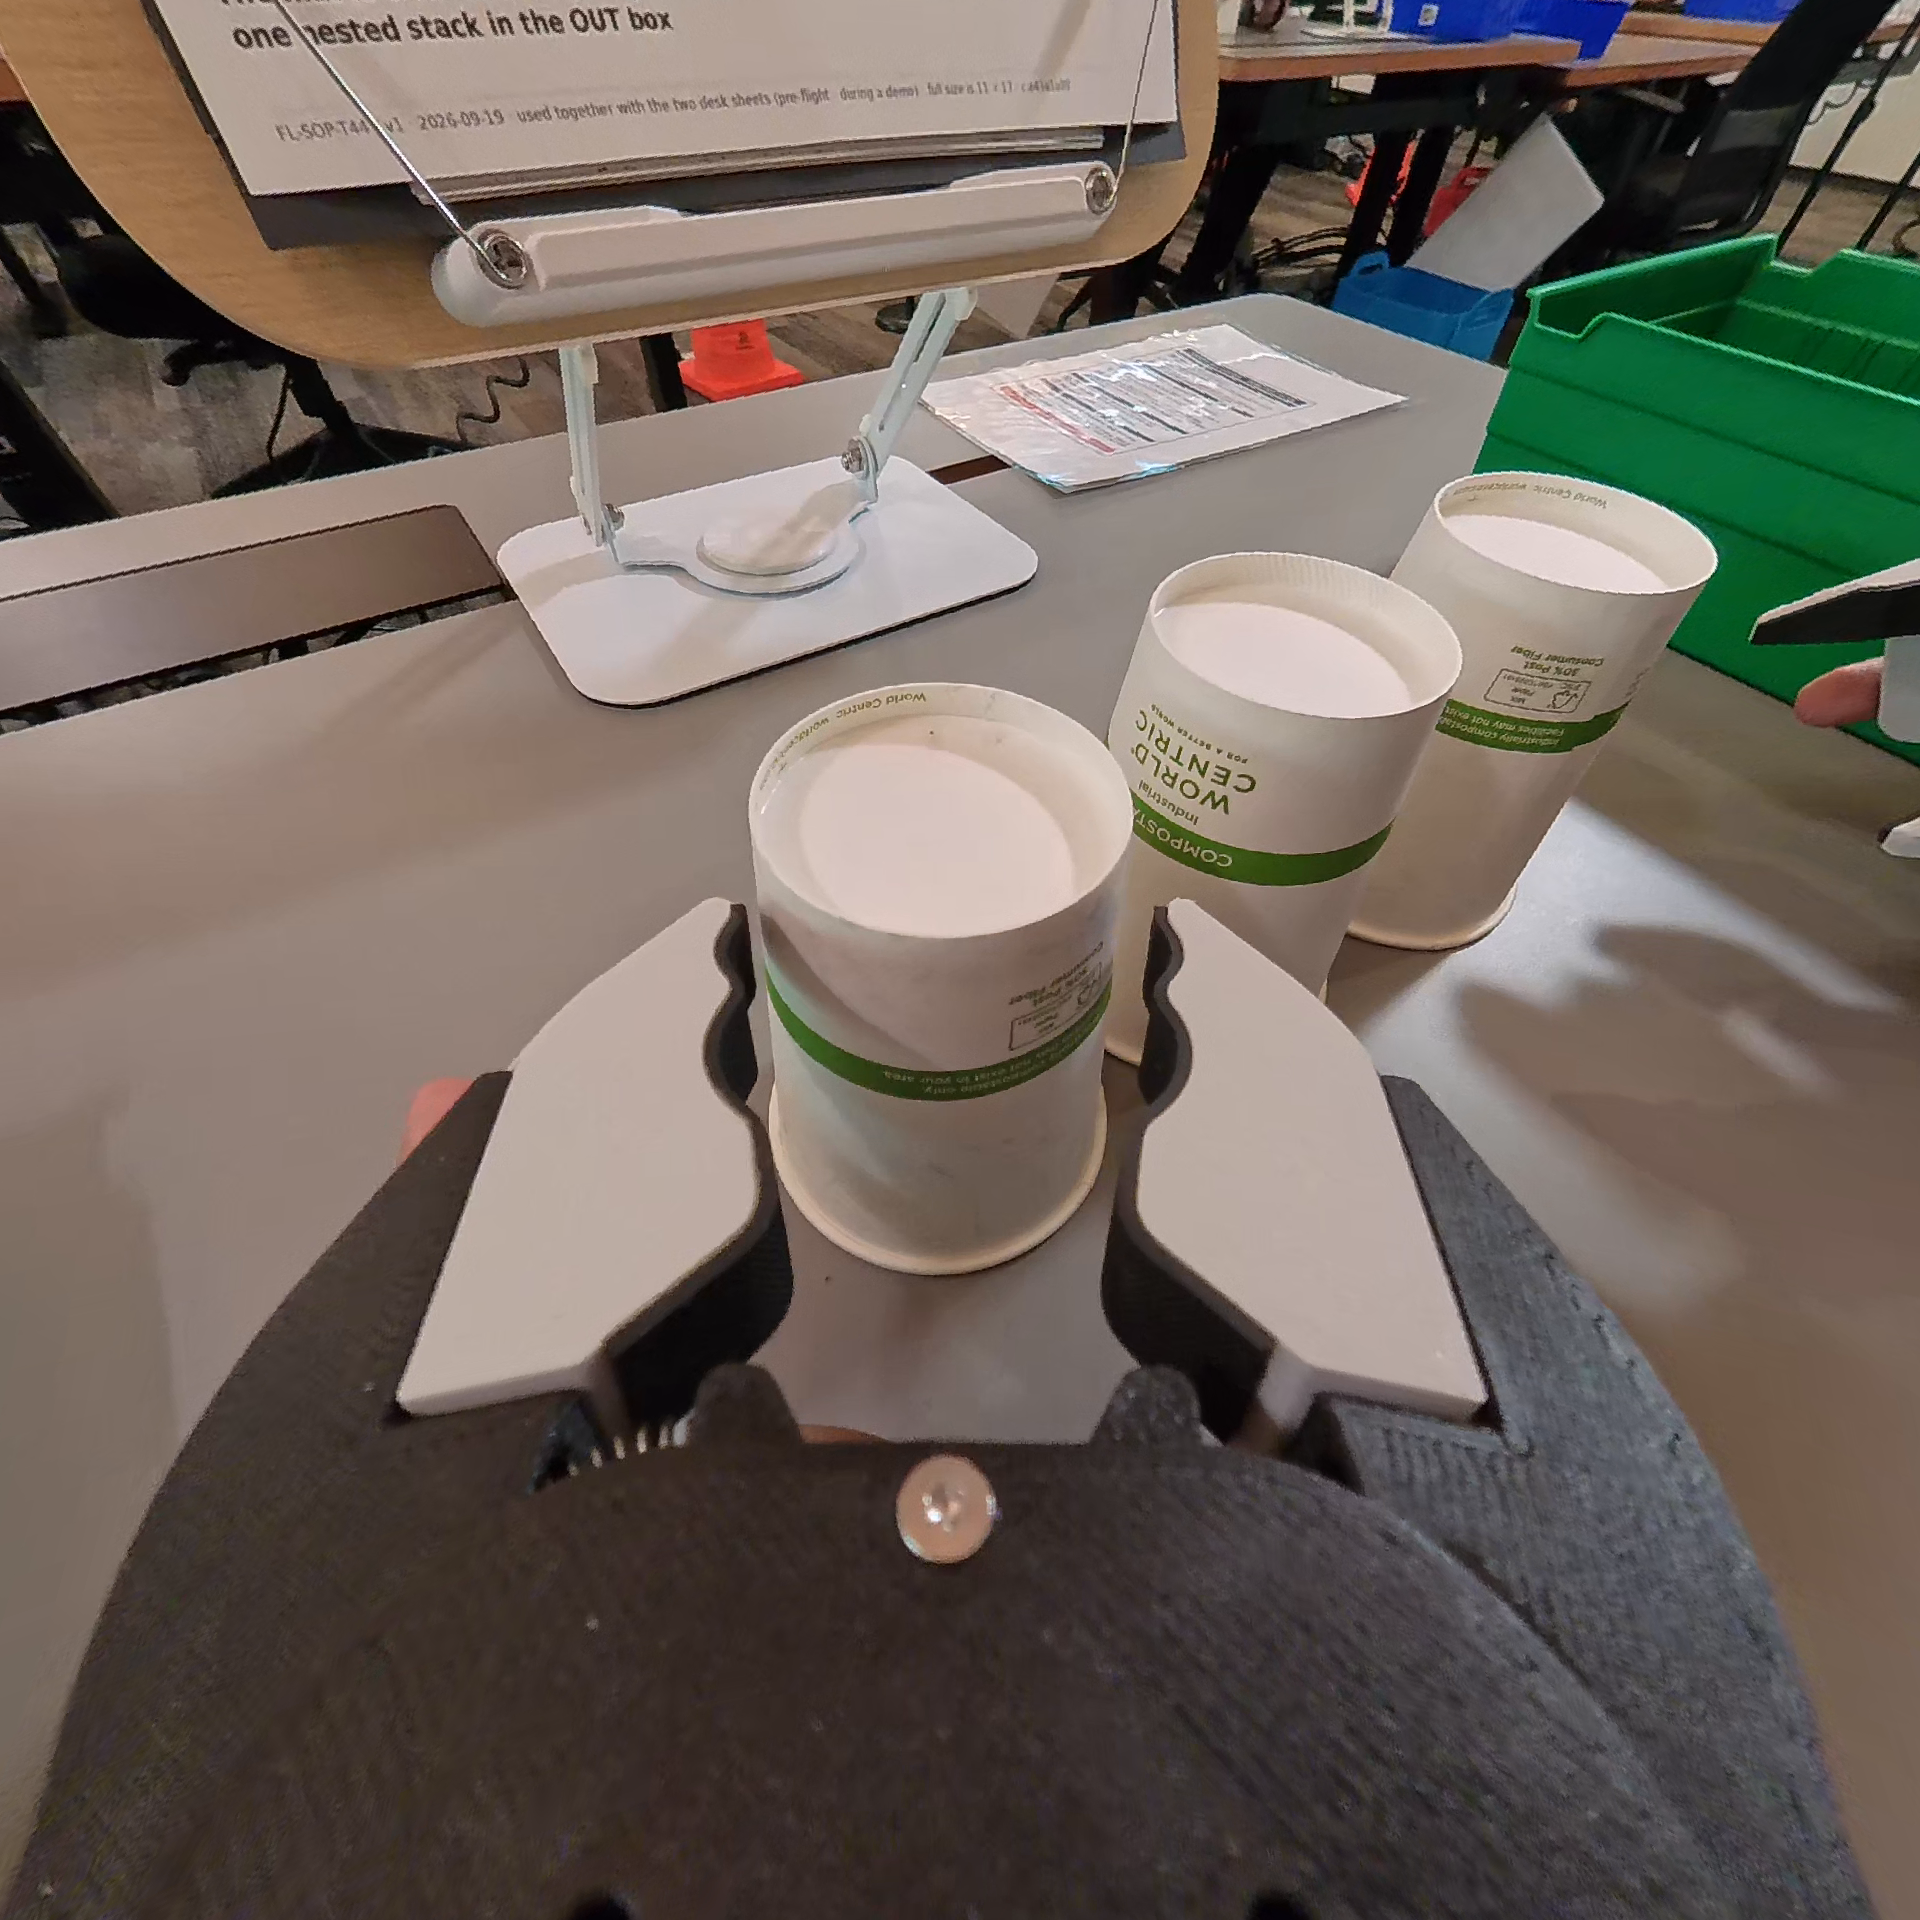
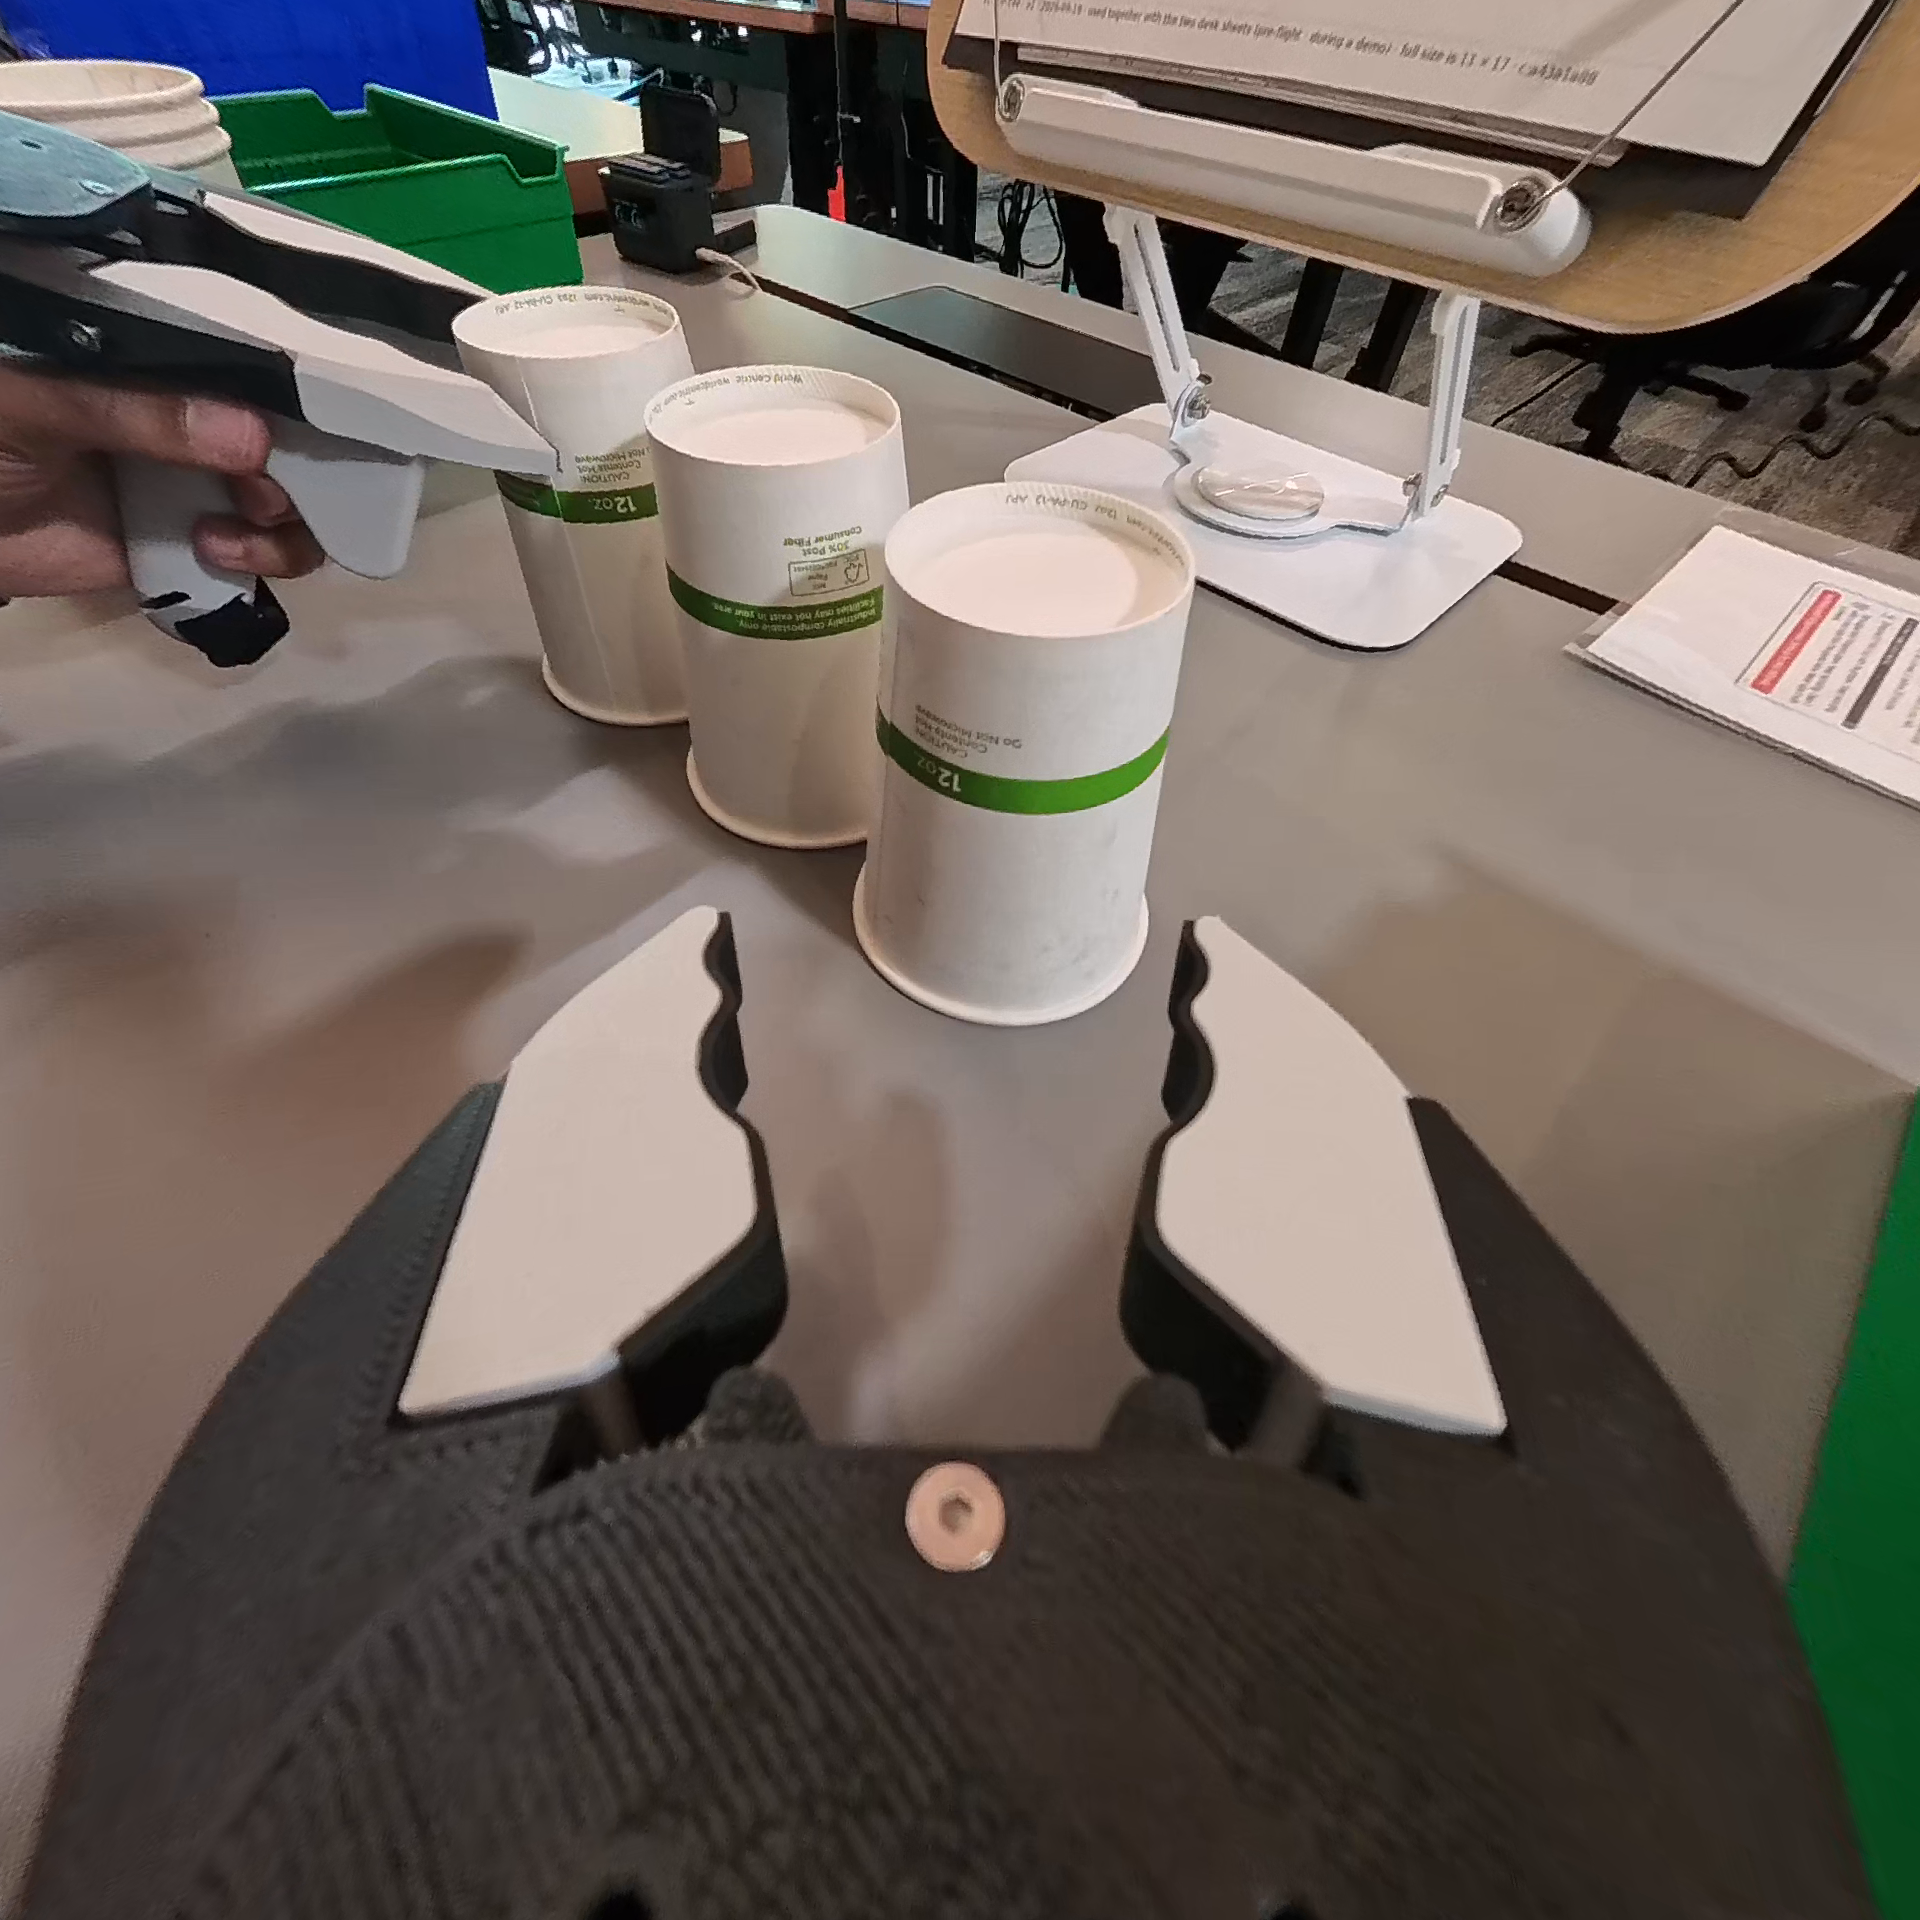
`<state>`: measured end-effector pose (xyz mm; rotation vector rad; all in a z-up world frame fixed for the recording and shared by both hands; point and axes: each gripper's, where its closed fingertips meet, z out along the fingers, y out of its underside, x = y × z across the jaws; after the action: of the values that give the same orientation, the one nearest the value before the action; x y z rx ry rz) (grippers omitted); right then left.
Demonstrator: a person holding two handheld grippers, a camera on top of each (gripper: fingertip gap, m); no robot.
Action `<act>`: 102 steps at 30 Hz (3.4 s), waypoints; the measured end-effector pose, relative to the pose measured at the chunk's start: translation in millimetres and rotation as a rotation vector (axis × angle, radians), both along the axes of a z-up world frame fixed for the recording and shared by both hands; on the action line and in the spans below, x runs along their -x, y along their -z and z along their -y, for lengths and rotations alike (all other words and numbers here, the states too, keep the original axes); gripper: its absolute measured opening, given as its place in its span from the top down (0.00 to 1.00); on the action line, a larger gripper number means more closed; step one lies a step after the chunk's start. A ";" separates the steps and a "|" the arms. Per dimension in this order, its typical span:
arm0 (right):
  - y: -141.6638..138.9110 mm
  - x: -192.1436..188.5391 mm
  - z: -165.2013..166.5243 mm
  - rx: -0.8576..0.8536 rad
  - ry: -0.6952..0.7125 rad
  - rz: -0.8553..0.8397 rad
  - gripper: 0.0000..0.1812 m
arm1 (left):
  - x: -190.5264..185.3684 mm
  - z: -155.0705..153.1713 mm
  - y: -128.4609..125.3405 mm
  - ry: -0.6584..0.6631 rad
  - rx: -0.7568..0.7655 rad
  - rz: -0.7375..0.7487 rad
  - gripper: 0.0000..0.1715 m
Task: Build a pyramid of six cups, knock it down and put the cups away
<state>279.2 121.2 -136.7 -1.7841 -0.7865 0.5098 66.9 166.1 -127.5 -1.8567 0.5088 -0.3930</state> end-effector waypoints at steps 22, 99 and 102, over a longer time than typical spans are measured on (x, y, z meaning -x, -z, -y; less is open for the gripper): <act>-18.0 86.7 37.6 0.031 -0.318 -0.071 0.60 | 41.6 25.0 -4.4 -0.087 0.008 -0.008 0.45; 12.6 140.8 57.1 0.099 -0.537 -0.003 0.65 | 302.5 43.0 -71.2 -0.576 -0.081 0.036 0.45; 12.9 140.9 57.0 0.099 -0.537 -0.001 0.65 | 308.3 47.3 -91.2 -0.611 -0.148 0.071 0.45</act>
<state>138.3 64.1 -149.6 -1.6517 -1.2664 0.9121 -241.4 118.8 -36.3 -1.7445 -0.0875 -0.0069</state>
